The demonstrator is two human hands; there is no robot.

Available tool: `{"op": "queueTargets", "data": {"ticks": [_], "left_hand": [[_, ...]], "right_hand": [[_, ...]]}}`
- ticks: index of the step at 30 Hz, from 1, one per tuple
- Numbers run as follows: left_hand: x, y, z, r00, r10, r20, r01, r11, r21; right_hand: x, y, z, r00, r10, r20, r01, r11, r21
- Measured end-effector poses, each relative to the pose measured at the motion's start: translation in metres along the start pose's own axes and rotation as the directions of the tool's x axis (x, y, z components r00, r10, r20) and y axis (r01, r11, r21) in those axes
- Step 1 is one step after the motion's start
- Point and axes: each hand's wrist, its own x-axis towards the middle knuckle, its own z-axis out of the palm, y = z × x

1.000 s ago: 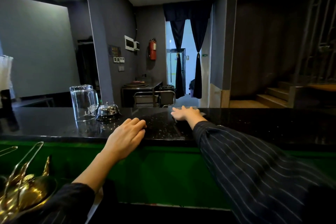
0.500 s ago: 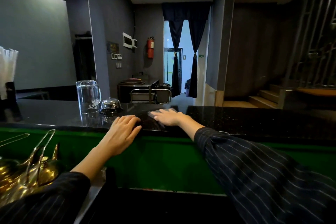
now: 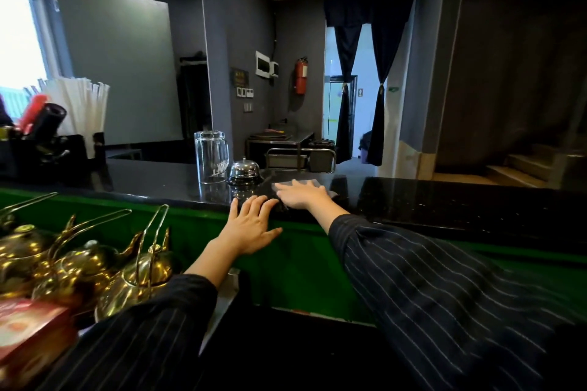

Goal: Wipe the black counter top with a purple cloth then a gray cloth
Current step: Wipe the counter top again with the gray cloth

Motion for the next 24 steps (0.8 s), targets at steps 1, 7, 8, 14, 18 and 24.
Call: {"op": "queueTargets", "data": {"ticks": [1,7,8,14,18,24], "left_hand": [[-0.001,-0.001,-0.001,1.0,0.005,-0.001,-0.005,1.0,-0.004],[-0.012,-0.004,-0.008,1.0,0.02,0.021,-0.02,1.0,-0.011],[-0.013,-0.003,-0.008,0.999,0.021,0.04,-0.02,1.0,-0.011],[-0.012,0.0,-0.01,0.997,0.009,0.081,-0.005,0.998,-0.059],[-0.011,-0.001,-0.012,0.995,-0.015,0.099,0.022,0.997,-0.073],[-0.009,0.01,-0.025,0.982,-0.072,0.177,0.078,0.997,-0.027]], "right_hand": [[-0.003,-0.003,0.001,0.999,-0.05,0.01,0.05,0.999,0.002],[-0.012,0.046,0.001,0.994,-0.091,0.068,0.086,0.993,0.079],[-0.01,0.057,0.001,0.997,-0.045,0.065,0.039,0.995,0.092],[-0.02,0.026,0.003,0.967,0.247,-0.059,-0.246,0.969,0.016],[-0.027,-0.031,0.013,0.988,0.094,-0.119,-0.096,0.995,-0.014],[-0.046,-0.025,0.024,0.972,-0.079,-0.22,0.07,0.996,-0.05]]}}
